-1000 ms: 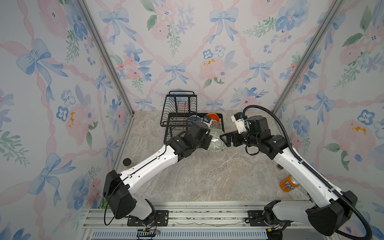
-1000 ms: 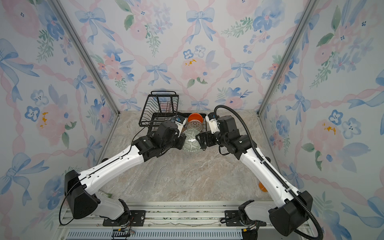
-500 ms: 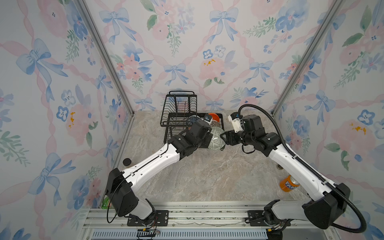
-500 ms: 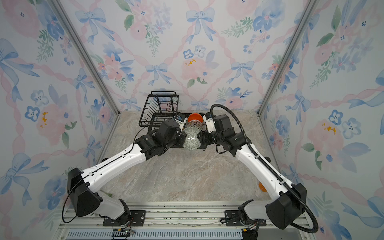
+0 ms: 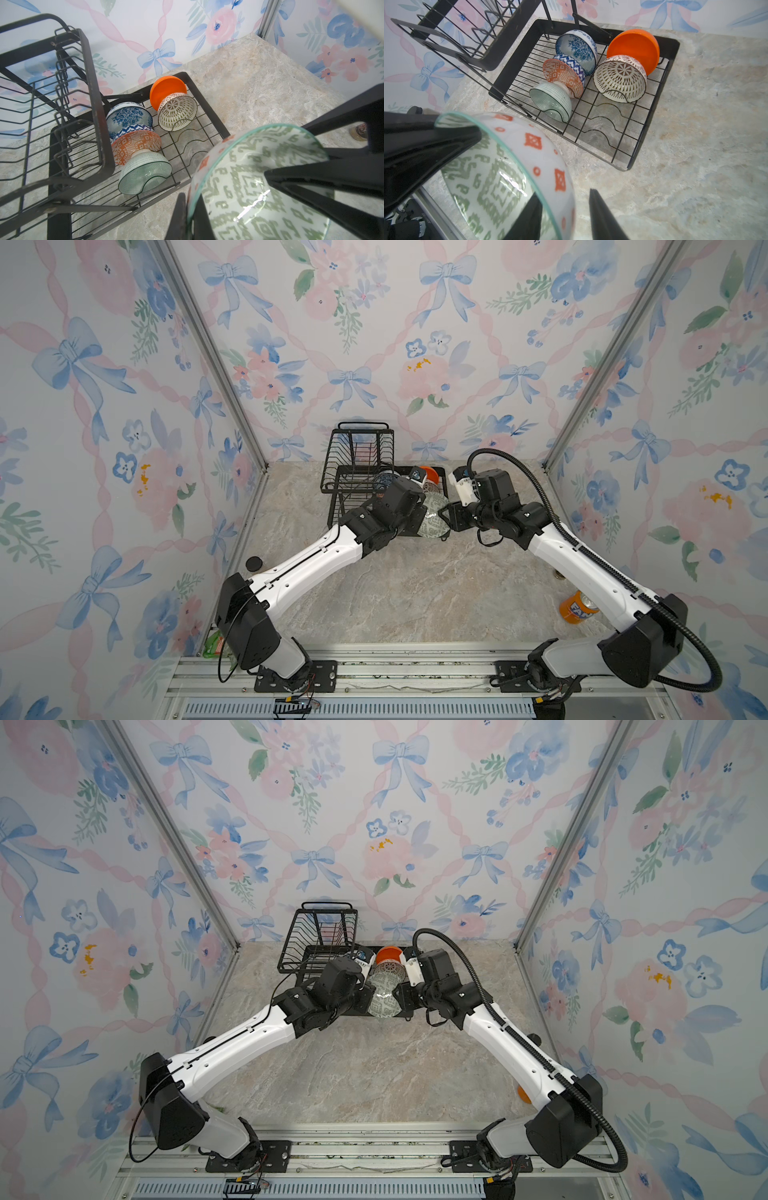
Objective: Load the bowls into the dish rack
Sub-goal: 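Close the right gripper on the patterned bowl's rim beside the left gripper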
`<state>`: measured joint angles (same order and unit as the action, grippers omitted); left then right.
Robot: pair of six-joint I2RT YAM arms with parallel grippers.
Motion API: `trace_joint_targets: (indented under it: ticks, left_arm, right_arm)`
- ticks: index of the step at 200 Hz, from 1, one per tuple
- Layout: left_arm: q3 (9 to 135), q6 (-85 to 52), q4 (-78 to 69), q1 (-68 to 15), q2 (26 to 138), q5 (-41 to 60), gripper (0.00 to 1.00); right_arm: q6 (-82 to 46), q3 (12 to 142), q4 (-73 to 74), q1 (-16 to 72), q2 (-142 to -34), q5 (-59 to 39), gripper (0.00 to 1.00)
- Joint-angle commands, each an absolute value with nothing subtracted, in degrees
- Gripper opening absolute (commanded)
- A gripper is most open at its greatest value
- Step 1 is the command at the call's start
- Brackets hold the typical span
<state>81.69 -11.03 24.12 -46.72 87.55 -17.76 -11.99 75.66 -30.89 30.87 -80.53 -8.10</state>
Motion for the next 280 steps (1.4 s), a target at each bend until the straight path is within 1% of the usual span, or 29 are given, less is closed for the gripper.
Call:
trace_joint_targets:
  ticks: [1,36,59,88,129,151,171,189,213,259,269,280]
  left_arm:
    - [84.02,-10.41,22.32,-46.92,87.45,-17.85,0.00]
    - [84.02,-10.37,22.32,-46.93,87.09,-17.06,0.00]
    - [83.97,-10.37,22.24,-46.93,87.01,-15.19,0.00]
    - [83.93,-10.37,22.30,-46.87,86.92,-15.03,0.00]
    - [83.52,-10.37,22.24,-46.83,86.75,-13.99,0.00]
    - [82.91,-10.61,22.14,-46.39,86.34,-10.67,0.00]
    - [82.20,-10.76,21.89,-46.15,85.77,-9.94,0.14]
    - [81.65,-10.94,21.88,-45.80,85.04,-9.67,0.37]
    - [80.92,-10.99,21.63,-45.25,83.80,-8.57,0.60]
    - [77.43,-11.82,20.30,-43.12,80.64,-6.62,0.92]
    - [76.63,-12.04,20.13,-42.74,79.85,-6.57,0.98]
    - [75.70,-12.22,20.13,-42.38,79.03,-6.63,0.98]
  right_arm:
    - [-12.30,77.87,-31.66,31.38,-81.20,-7.13,0.38]
    - [-12.14,78.16,-31.77,31.38,-81.52,-7.08,0.27]
    - [-12.11,78.45,-32.02,31.43,-81.74,-7.03,0.18]
    - [-12.03,78.62,-32.08,31.46,-81.87,-6.77,0.00]
    - [-11.48,78.98,-32.41,31.46,-82.00,-6.33,0.00]
    - [-11.16,78.84,-32.37,31.48,-81.96,-6.02,0.00]
    - [-10.92,78.49,-32.15,31.51,-81.77,-5.45,0.00]
    - [-10.62,78.37,-32.09,31.48,-81.65,-5.04,0.00]
    - [-10.18,78.15,-32.30,31.47,-81.65,-4.41,0.00]
    - [-9.83,77.58,-32.23,31.49,-81.34,-3.75,0.00]
    - [-9.63,77.35,-32.18,31.46,-81.22,-3.60,0.00]
    - [-9.55,77.28,-32.16,31.40,-81.15,-3.52,0.00]
